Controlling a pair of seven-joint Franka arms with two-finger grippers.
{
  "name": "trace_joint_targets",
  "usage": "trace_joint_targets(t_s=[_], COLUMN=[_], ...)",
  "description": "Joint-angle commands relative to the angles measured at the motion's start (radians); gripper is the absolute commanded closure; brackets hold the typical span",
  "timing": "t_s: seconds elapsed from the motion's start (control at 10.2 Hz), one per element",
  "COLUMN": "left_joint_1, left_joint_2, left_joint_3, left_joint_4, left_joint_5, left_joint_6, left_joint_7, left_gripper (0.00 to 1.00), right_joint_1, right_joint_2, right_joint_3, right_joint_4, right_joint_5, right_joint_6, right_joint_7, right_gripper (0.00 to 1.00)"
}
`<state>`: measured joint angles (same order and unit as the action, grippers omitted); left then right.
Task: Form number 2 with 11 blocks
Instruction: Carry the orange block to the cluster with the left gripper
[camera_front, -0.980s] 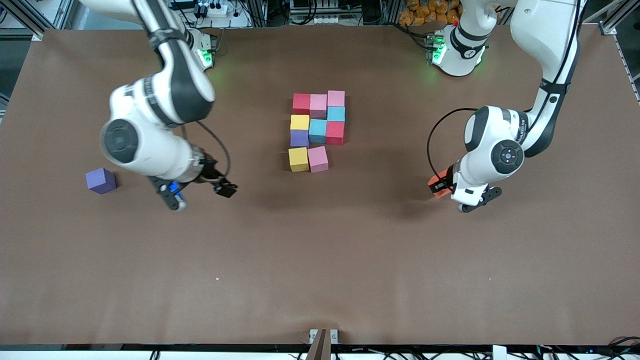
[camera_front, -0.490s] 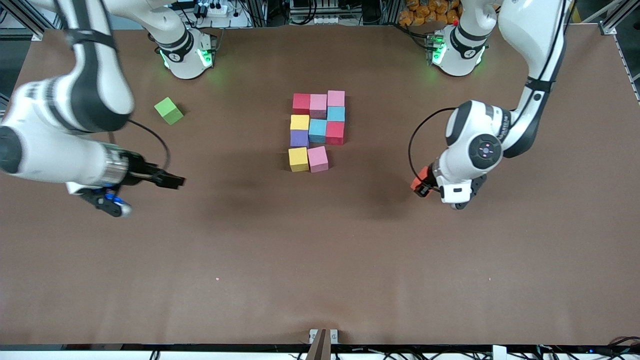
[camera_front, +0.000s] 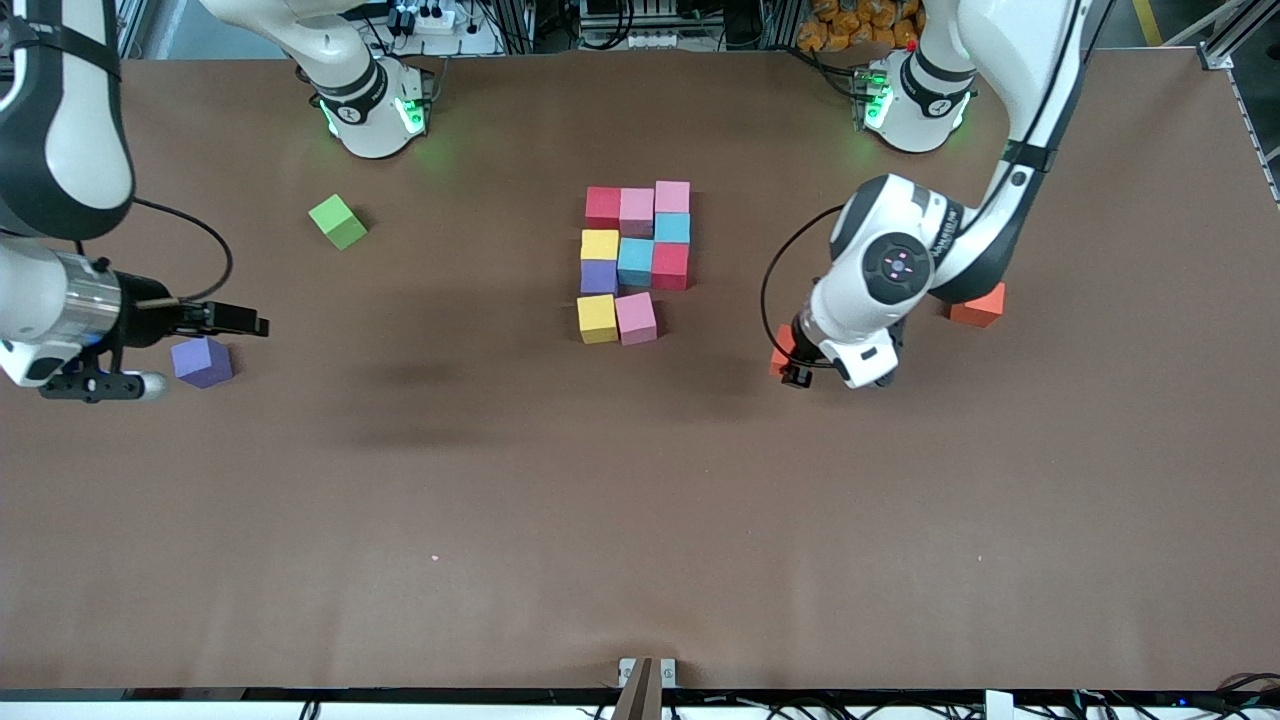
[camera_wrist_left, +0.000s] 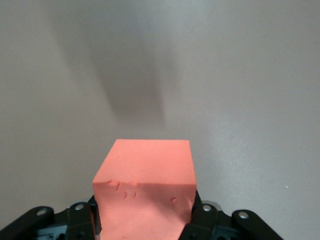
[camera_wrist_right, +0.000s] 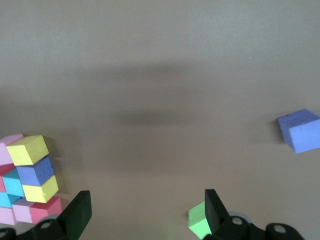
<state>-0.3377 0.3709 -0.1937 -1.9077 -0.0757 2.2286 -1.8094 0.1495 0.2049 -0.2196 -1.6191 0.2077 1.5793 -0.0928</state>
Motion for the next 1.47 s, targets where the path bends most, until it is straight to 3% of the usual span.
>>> trace_joint_targets(t_s=[0.0,0.1,0.39,0.49,0.59,0.98,1.37], left_joint_1=[-0.029,-0.038,-0.08,-0.092,-0.11,-0.167,-0.199], left_joint_2=[0.01,0.023,0.069,0.085,0.097,0.157,0.19], left_joint_3=[0.002,0.0,0.002,0.002,0.002,0.004,0.004], left_joint_4=[0.047,0.07,0.116,0.121,0.127,0.125,0.114], left_joint_5=[-0.013,-0.013,-0.012,-0.009,-0.009,-0.004,-0.003], left_joint_6=[-0.014,-0.012,-0.009,-0.006,-0.004,0.063,0.132], left_joint_7=[-0.141,-0.207,-0.339,-0.388,-0.451,-0.631,-0.688], left_gripper=[0.72,0.72,0.72,0.72,0.72,0.71,0.71], right_joint_1=[-0.173,-0.192,-0.192,-0.191,-0.189,-0.188,-0.186], right_joint_2=[-0.08,-0.122,-0.203,-0.219,-0.225,-0.197,-0.194], right_joint_3=[0.222,0.256,0.259,0.278,0.285,0.26,0.227], right_joint_4=[-0.042,-0.06,-0.059,-0.041,-0.01,0.18,0.183], right_joint_5=[-0.068,-0.094,-0.112,-0.169,-0.213,-0.223,-0.222], right_joint_6=[0.01,0.017,0.014,0.018,0.018,-0.085,-0.088], right_joint_7=[-0.013,-0.013,-0.024,-0.025,-0.024,-0.011,-0.007], right_gripper=[0.0,0.0,0.0,0.0,0.0,0.0,0.0])
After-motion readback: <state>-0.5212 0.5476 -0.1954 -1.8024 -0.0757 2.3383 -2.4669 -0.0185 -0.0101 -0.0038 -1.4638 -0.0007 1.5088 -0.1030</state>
